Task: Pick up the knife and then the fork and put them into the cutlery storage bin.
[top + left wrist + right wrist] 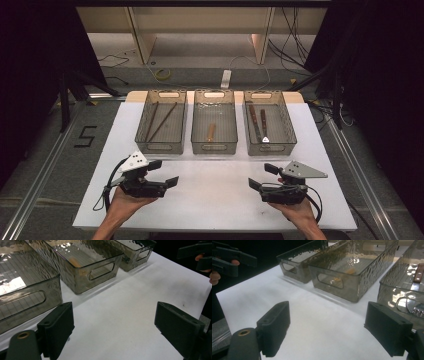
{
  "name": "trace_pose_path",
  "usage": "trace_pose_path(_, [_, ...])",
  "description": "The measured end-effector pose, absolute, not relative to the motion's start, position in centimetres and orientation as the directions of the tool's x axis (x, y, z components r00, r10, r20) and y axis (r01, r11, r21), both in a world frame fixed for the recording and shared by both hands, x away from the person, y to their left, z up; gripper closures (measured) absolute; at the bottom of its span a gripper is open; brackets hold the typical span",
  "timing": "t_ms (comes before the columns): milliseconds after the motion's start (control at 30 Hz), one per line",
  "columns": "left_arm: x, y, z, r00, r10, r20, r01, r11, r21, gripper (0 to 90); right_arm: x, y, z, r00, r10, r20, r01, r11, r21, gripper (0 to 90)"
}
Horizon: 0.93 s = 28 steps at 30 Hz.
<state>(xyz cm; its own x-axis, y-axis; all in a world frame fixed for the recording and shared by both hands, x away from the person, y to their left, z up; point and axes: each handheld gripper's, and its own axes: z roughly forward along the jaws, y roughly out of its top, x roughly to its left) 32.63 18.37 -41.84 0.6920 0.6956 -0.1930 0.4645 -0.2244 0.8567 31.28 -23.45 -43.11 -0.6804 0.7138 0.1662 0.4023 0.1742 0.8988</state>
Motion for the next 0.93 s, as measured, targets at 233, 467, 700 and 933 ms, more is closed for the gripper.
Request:
trace_pose_path(233, [32.58,18.36,-41.83,0.693,0.694,-0.197,0.463,-0.219,0.859,15.2,31.04,-23.52,-43.17,-0.676,0.719,0.163,0.406,0.178,0.897,20.1])
trace_pose_path(467, [32.65,18.30,-41.87,0.695,0.693,-0.192,0.464,-0.228,0.856,15.2,30.91,-23.83,-43.09,-0.669,0.725,0.165,0.401,0.166,0.901,20.2])
trace_pose_path(700, [32.66,18.32,-41.86,0.694,0.693,-0.192,0.463,-0.227,0.857,15.2,30.87,-23.83,-43.01,-0.671,0.723,0.163,0.399,0.168,0.901,20.1])
trace_pose_path(933, [32.70,18.41,-41.84,0.692,0.695,-0.194,0.463,-0.222,0.858,15.2,30.96,-23.96,-43.00,-0.665,0.730,0.158,0.397,0.165,0.903,20.2])
